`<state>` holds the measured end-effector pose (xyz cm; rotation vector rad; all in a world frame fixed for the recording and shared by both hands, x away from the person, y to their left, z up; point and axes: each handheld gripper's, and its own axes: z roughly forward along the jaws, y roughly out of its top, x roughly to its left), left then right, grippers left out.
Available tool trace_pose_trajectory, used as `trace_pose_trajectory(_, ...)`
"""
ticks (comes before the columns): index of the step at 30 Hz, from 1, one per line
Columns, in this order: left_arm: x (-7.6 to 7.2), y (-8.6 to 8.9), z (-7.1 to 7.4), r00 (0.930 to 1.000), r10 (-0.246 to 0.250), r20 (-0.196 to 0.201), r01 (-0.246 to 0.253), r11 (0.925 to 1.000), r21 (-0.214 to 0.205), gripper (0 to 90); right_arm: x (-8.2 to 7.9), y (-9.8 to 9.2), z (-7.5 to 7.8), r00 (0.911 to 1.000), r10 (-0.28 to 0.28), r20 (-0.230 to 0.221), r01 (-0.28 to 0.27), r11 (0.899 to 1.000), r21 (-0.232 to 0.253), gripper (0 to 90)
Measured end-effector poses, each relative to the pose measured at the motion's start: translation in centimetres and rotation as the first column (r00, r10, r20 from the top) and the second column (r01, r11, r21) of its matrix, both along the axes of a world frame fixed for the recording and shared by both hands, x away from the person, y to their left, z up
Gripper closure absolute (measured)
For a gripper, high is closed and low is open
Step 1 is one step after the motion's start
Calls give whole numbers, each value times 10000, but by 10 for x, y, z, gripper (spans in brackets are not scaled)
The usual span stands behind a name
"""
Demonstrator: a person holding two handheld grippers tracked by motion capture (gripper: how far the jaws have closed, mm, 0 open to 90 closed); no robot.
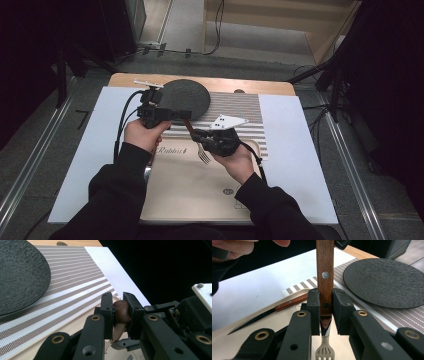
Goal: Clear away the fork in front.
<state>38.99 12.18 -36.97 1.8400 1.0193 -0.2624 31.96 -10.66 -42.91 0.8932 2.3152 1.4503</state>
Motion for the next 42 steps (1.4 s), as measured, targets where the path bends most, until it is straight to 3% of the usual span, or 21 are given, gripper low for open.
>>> trace_pose_trajectory(7,0,2,2,10000,-12,55,12,9999,-119,797,-1,1,1,9998,45,170,-47,10000,85,711)
trace_pose_trajectory(15,1,8,3,9999,-92,75,95,9993,-358,797,1,-5,4,9992,378,-121,-374,9988,310,446)
trace_pose_trajectory(18,1,10,4,9999,-132,84,136,9988,-471,797,0,-9,5,9982,487,-337,-471,9978,470,384)
trace_pose_trajectory(24,1,16,3,9997,-232,32,233,9980,-580,797,-2,-23,6,9973,577,-456,-554,9972,495,364)
trace_pose_trajectory(30,1,23,3,9994,-334,-98,326,9970,-704,797,-3,-38,3,9937,595,-948,-541,9968,587,307)
trace_pose_trajectory(42,-6,25,-2,9947,-962,-358,917,9896,-1108,797,-9,-71,-5,9939,13,-1106,42,9988,492,280)
